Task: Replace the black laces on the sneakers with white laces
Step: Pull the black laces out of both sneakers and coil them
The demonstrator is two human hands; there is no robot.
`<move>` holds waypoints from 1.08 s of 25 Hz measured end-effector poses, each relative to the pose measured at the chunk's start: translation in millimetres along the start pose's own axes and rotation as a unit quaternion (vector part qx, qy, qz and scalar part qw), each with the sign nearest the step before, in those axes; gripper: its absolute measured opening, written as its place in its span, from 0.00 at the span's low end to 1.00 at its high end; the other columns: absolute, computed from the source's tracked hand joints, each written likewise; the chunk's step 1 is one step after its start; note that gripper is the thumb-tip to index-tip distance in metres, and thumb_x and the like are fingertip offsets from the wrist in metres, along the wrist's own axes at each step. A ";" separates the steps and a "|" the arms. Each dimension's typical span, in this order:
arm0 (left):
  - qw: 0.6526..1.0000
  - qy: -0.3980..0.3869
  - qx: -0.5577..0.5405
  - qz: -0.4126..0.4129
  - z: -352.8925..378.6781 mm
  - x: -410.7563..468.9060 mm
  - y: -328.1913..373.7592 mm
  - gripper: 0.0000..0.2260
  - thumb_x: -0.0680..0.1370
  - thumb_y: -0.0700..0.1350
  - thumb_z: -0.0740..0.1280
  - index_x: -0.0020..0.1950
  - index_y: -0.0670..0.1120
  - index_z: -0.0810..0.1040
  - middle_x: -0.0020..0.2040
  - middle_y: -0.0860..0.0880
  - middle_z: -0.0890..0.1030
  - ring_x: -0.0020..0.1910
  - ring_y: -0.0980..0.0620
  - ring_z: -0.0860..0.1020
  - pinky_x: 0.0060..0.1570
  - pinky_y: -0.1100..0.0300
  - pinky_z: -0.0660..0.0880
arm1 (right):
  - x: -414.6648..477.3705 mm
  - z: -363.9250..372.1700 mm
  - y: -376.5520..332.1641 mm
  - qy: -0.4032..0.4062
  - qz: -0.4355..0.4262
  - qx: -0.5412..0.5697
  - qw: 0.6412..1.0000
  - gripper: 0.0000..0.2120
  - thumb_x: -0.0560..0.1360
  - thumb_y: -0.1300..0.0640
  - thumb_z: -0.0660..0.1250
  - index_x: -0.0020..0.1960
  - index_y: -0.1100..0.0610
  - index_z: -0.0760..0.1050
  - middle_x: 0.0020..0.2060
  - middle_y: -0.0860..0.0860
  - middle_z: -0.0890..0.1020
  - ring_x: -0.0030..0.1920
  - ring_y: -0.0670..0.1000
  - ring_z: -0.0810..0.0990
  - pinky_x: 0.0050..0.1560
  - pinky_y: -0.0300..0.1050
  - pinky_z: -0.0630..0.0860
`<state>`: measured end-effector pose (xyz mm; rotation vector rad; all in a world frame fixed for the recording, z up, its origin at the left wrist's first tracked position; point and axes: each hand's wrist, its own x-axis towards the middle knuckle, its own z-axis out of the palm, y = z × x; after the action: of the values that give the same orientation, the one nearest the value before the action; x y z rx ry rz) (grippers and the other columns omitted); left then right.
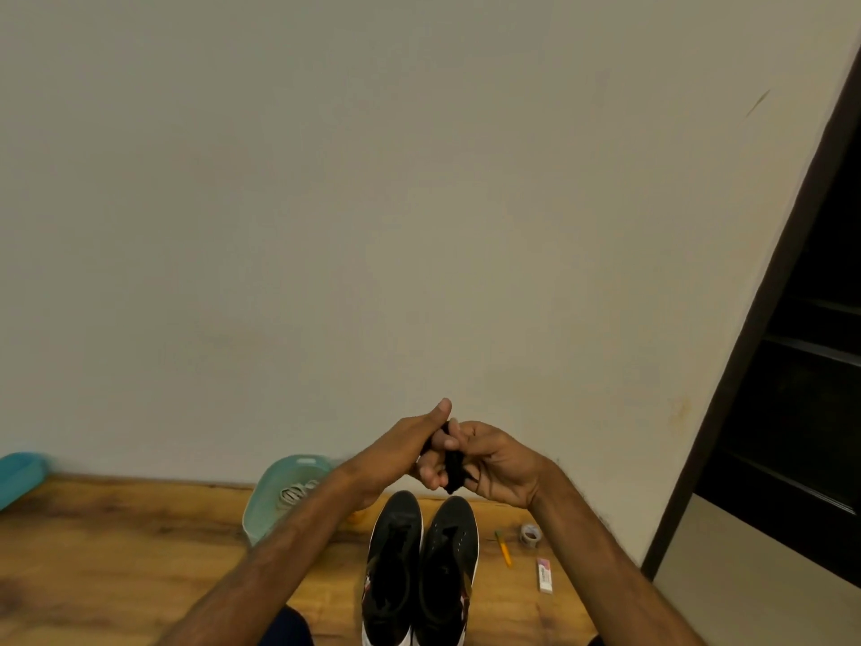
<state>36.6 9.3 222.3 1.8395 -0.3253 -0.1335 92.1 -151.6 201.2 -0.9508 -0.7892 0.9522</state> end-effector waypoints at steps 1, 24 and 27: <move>1.000 -0.002 0.024 0.004 1.4 -0.4 0.0 0.29 0.82 0.63 0.50 0.43 0.45 0.81 0.36 0.37 0.79 0.42 0.40 0.80 0.54 0.56 0.78 | 1.2 -0.2 1.3 -0.018 -0.002 0.012 1.000 0.13 0.84 0.56 0.54 0.46 0.59 0.73 0.51 0.63 0.83 0.50 0.54 0.84 0.53 0.42 0.80; 0.990 0.139 0.031 -0.003 0.4 -1.3 -36.3 0.09 0.84 0.44 0.58 0.49 0.45 0.76 0.42 0.50 0.80 0.40 0.54 0.77 0.31 0.60 0.71 | 4.3 -1.0 22.5 0.208 -0.100 0.134 0.964 0.20 0.84 0.56 0.51 0.42 0.63 0.76 0.42 0.63 0.83 0.41 0.55 0.84 0.45 0.42 0.82; 0.984 0.161 0.076 -0.014 4.7 -4.1 -51.7 0.13 0.85 0.47 0.53 0.48 0.45 0.74 0.42 0.50 0.80 0.41 0.52 0.77 0.32 0.57 0.71 | 3.1 -7.4 22.3 0.198 -0.065 0.075 0.975 0.17 0.81 0.55 0.56 0.44 0.63 0.78 0.49 0.65 0.83 0.45 0.55 0.85 0.50 0.42 0.82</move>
<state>39.4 19.6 171.3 1.9796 -0.0852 0.1731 92.9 -145.1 178.4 -0.9067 -0.4289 0.6673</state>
